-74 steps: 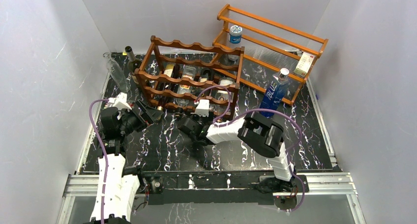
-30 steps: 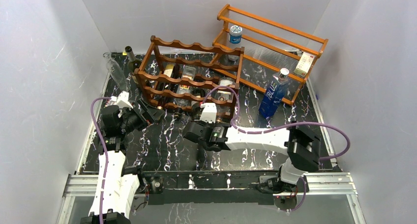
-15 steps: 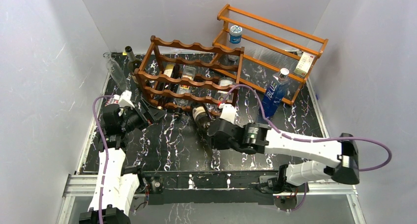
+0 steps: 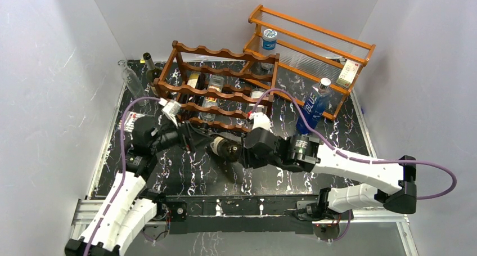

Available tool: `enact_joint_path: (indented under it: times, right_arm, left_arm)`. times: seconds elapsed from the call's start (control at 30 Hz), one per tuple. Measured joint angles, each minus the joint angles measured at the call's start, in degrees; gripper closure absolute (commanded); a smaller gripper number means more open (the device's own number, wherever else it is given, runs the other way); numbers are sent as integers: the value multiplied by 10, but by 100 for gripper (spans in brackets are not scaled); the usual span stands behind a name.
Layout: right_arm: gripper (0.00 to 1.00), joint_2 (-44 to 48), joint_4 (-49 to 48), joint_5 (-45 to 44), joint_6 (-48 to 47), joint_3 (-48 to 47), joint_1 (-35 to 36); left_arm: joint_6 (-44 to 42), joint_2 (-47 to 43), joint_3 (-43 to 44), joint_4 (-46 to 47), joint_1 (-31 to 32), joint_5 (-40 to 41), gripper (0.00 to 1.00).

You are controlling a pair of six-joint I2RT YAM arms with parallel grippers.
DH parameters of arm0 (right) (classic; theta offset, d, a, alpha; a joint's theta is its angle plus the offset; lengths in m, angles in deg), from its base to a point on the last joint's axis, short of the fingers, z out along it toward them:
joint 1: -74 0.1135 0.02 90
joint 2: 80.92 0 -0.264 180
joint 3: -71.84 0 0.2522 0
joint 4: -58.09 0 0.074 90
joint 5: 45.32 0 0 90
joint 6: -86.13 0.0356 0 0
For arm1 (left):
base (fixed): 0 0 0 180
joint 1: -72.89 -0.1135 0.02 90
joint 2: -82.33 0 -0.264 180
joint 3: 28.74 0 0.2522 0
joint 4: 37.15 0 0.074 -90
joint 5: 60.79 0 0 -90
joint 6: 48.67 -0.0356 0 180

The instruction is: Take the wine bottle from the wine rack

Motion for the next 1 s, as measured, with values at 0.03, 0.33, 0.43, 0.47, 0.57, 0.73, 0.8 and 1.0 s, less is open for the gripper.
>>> enact_joint_path:
  times: [0.03, 0.33, 0.43, 0.47, 0.57, 0.73, 0.8, 1.0]
  right_arm:
    - [100, -10, 8, 2, -9, -16, -8]
    - [100, -39, 34, 163, -118, -66, -171]
    - [100, -79, 71, 223, -162, -120, -182]
    - [100, -79, 71, 223, -162, -120, -182]
    - [100, -96, 107, 254, -183, -161, -182]
    - [100, -92, 131, 285, -203, -182, -181]
    - [100, -90, 136, 291, -208, -182, -181]
    - [100, -87, 136, 286, -213, -182, -184]
  left_arm:
    - [-14, -4, 2, 3, 28, 5, 7]
    - [-222, 14, 42, 20, 221, 56, 7]
    - [-363, 96, 75, 24, 341, 92, 7]
    - [-367, 98, 76, 24, 343, 93, 8]
    - [-429, 156, 106, 22, 382, 124, 14]
    - [-485, 222, 117, 61, 425, 172, 37]
    - [-494, 223, 112, 75, 433, 183, 46]
    - [-500, 229, 108, 96, 451, 202, 35]
